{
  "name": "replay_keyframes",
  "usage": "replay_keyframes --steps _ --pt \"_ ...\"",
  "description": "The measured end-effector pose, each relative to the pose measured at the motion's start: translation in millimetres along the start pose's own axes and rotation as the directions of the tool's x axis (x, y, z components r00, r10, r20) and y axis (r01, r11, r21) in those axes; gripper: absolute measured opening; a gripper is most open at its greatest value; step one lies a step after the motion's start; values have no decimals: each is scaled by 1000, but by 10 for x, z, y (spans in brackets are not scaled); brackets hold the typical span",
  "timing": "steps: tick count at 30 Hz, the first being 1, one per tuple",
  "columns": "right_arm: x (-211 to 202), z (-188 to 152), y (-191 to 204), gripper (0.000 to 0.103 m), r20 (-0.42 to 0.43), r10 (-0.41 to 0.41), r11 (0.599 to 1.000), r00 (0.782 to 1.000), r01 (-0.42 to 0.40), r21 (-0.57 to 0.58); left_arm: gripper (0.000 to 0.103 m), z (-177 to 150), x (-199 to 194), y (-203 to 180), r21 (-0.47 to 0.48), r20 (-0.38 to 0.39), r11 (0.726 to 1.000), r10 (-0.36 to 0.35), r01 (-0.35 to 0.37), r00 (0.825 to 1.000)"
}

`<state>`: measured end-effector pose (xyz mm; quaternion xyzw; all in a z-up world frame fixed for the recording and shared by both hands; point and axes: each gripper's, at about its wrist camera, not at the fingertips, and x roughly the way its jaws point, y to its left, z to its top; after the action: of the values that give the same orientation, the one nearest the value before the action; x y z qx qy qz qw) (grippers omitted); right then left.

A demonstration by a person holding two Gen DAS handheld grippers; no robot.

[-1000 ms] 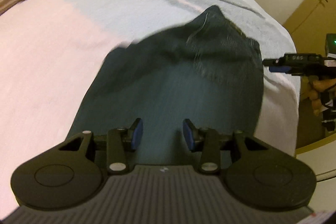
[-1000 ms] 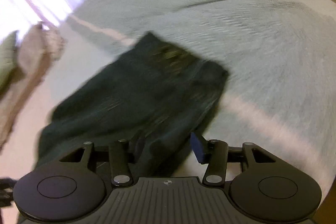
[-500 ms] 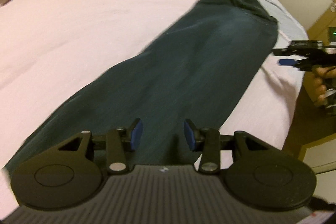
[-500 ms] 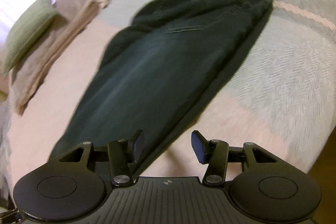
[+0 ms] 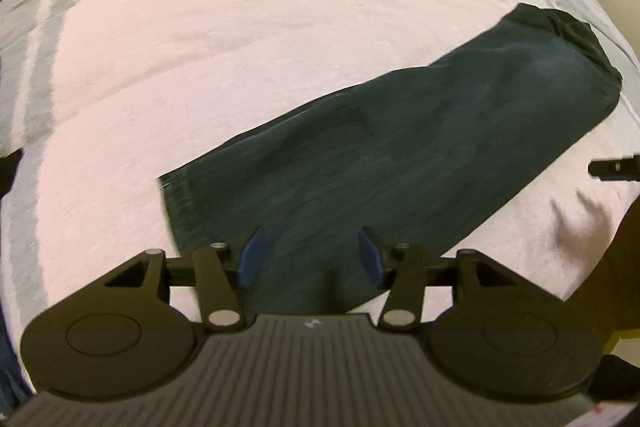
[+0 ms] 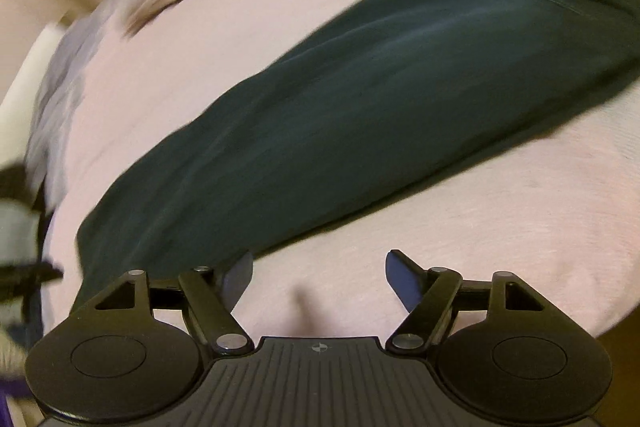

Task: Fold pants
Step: 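Lay the folded jeans flat on the bed and smooth them with both grippers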

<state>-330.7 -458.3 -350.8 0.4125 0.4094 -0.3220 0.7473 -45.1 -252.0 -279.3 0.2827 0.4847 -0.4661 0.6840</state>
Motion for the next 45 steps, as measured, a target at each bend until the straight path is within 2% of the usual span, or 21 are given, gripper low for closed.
replay_keyframes --steps 3,6,8,11,12,15,18,20,24,26,27,28,30,34,41,43,45 --pt "1 -143 341 71 -2 18 996 1000 -18 -82 48 -105 -77 199 25 1 999 23 -23 1000" --pt "24 -291 607 71 30 27 996 999 -24 -83 48 -136 -84 507 64 14 998 17 -18 1000" --pt "74 -422 776 71 55 5 998 998 -1 -62 48 -71 -21 740 96 30 995 -1 -2 1000" --pt "208 -638 1066 71 83 -54 998 995 55 -7 46 91 186 1085 154 53 986 -76 67 996" --pt "252 -699 1181 71 92 -69 998 993 68 14 41 144 261 1178 184 54 978 -106 95 993" --pt "371 -867 1500 71 111 -97 994 989 91 54 35 313 517 1382 283 33 940 -210 192 977" --pt "490 -996 1729 71 93 -118 990 989 109 93 31 429 792 1437 384 -29 879 -296 284 955" --pt "517 -1074 1851 71 83 -127 988 988 119 100 31 499 962 1452 418 -71 846 -334 332 940" --pt "545 -1185 1976 71 64 -147 983 987 139 120 31 569 1236 1443 469 -189 765 -401 441 896" --pt "573 -1247 1998 71 46 -156 981 987 149 126 30 575 1287 1446 474 -210 749 -415 463 885" --pt "583 -1273 2015 71 38 -162 979 986 156 128 24 589 1293 1449 473 -216 748 -414 466 884" --pt "594 -1289 2041 71 33 -166 978 986 161 132 14 602 1282 1465 465 -219 754 -411 465 885" --pt "605 -1316 2101 71 32 -164 978 986 158 139 3 637 1222 1549 437 -213 764 -425 475 880" --pt "634 -1305 2197 71 43 -159 980 986 153 131 3 646 1060 1687 420 -137 794 -424 440 895" --pt "718 -1211 2292 71 43 -158 982 987 152 112 4 578 1271 1643 388 -181 817 -387 427 904" --pt "705 -1201 2297 71 40 -166 980 985 161 119 8 581 1275 1643 389 -183 818 -382 423 906" --pt "633 -1184 2306 71 52 -181 977 982 174 120 13 582 1217 1691 388 -176 831 -358 399 917"
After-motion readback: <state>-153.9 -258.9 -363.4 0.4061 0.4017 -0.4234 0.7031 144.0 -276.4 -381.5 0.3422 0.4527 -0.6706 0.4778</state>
